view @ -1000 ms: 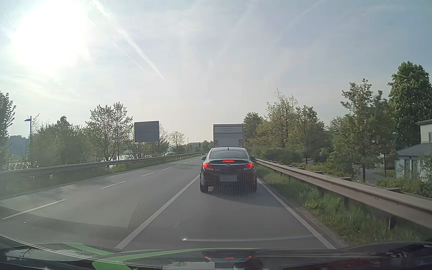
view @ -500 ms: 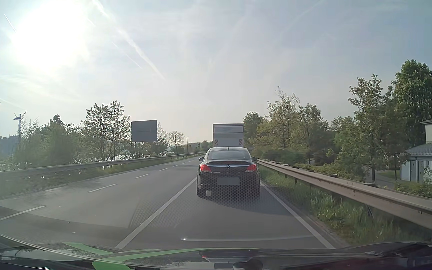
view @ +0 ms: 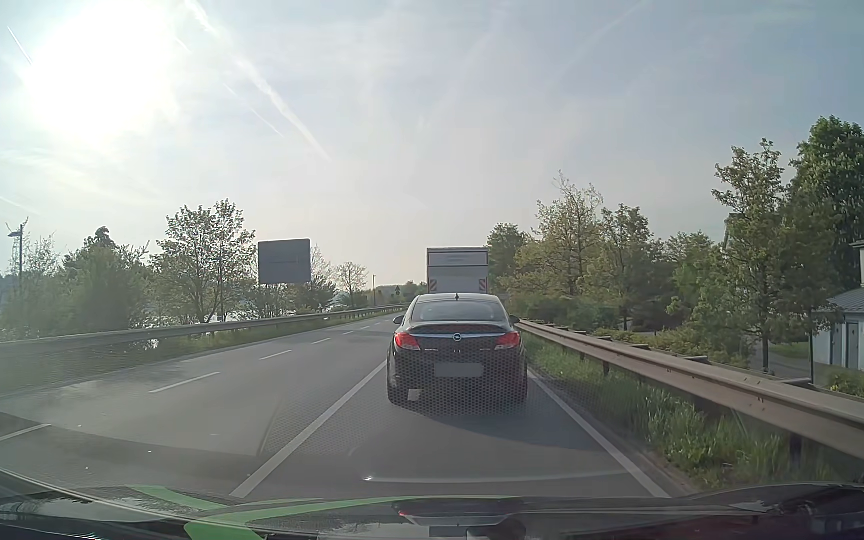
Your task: Follow the waypoints while adhering to traffic rules and regulations
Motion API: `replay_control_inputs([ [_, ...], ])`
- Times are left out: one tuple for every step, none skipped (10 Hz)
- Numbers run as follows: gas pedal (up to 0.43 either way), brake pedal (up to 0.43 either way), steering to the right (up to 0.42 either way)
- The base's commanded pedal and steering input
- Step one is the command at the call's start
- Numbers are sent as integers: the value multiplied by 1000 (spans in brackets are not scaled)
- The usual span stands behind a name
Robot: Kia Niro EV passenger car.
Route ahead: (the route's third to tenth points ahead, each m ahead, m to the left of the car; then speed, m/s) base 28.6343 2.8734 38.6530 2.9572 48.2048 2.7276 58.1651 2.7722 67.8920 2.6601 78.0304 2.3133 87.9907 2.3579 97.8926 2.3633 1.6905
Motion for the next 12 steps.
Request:
replay_control_inputs([
  [0, 232, 0],
  [0, 238, -1],
  [0, 238, -1],
  [0, 238, 0],
  [0, 238, -1],
  [0, 238, -1],
  [0, 238, 0],
  [0, 244, -1],
  [0, 244, -1],
  [0, 238, -1],
  [0, 146, -1],
  [0, 6, -1],
])
